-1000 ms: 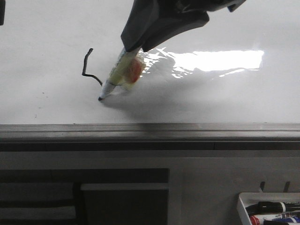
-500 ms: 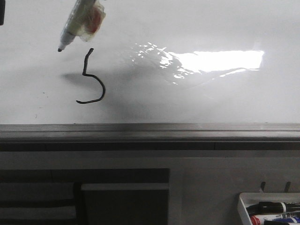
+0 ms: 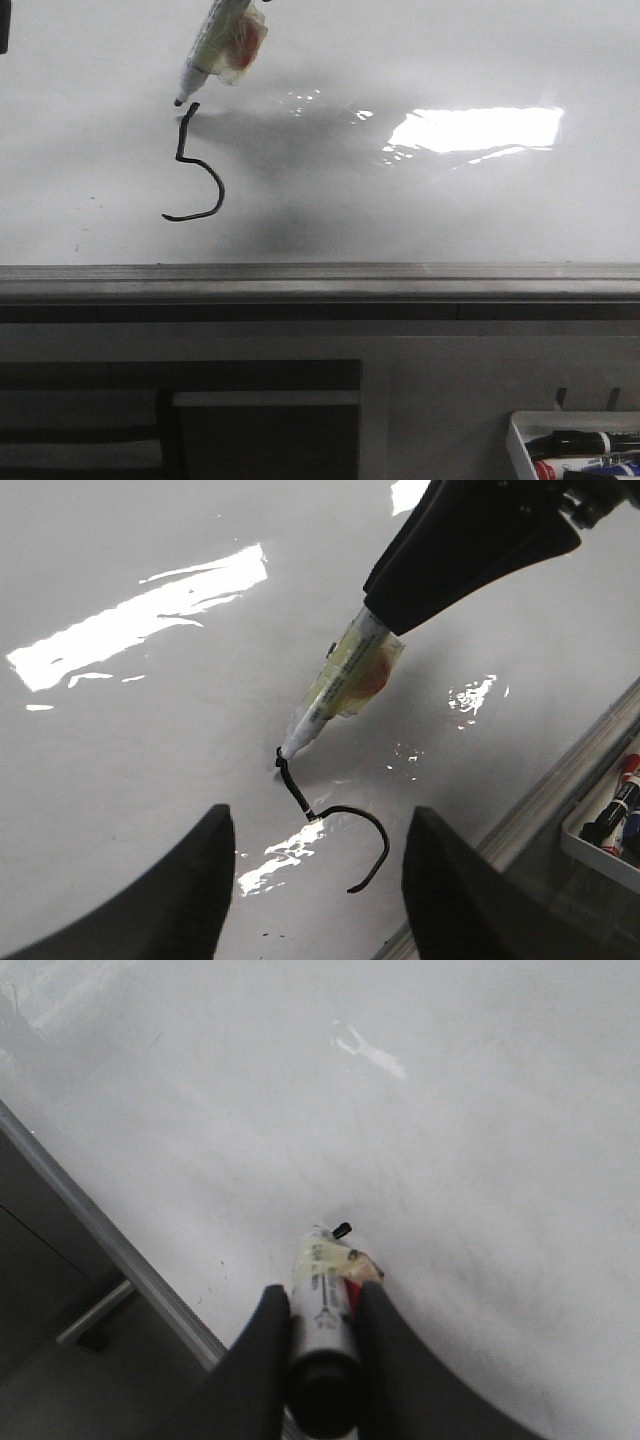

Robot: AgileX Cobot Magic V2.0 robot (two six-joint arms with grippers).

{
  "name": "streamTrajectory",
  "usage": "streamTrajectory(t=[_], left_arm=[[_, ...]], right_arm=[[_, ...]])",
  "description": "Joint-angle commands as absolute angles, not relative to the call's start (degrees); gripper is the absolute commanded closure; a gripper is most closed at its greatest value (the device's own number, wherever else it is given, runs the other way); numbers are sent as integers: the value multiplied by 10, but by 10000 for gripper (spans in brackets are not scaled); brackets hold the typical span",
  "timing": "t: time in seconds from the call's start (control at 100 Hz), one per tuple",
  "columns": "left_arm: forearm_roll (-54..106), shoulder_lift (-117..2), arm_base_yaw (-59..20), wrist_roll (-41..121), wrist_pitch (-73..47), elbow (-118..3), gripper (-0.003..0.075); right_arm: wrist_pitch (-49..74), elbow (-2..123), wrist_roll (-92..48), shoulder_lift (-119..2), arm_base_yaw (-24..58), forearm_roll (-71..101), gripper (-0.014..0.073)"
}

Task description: Write number 5 on whiteboard

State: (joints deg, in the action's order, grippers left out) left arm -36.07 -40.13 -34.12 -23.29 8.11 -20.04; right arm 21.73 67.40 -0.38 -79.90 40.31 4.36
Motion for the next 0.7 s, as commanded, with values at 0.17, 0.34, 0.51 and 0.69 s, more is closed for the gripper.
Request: streamTrajectory(t=[0.17, 0.34, 0.51, 0.69], left_arm=[[-350, -399, -340, -240, 116, -217, 372], [-350, -399, -340, -240, 115, -217, 372], [-350, -399, -340, -240, 115, -217, 372], [-350, -399, -340, -240, 115, -217, 372]], right_arm=[[176, 692, -9, -790, 383, 39, 654], [216, 692, -9, -788, 361, 33, 654], [238, 692, -9, -780, 355, 24, 654], [252, 692, 0, -764, 347, 0, 650]])
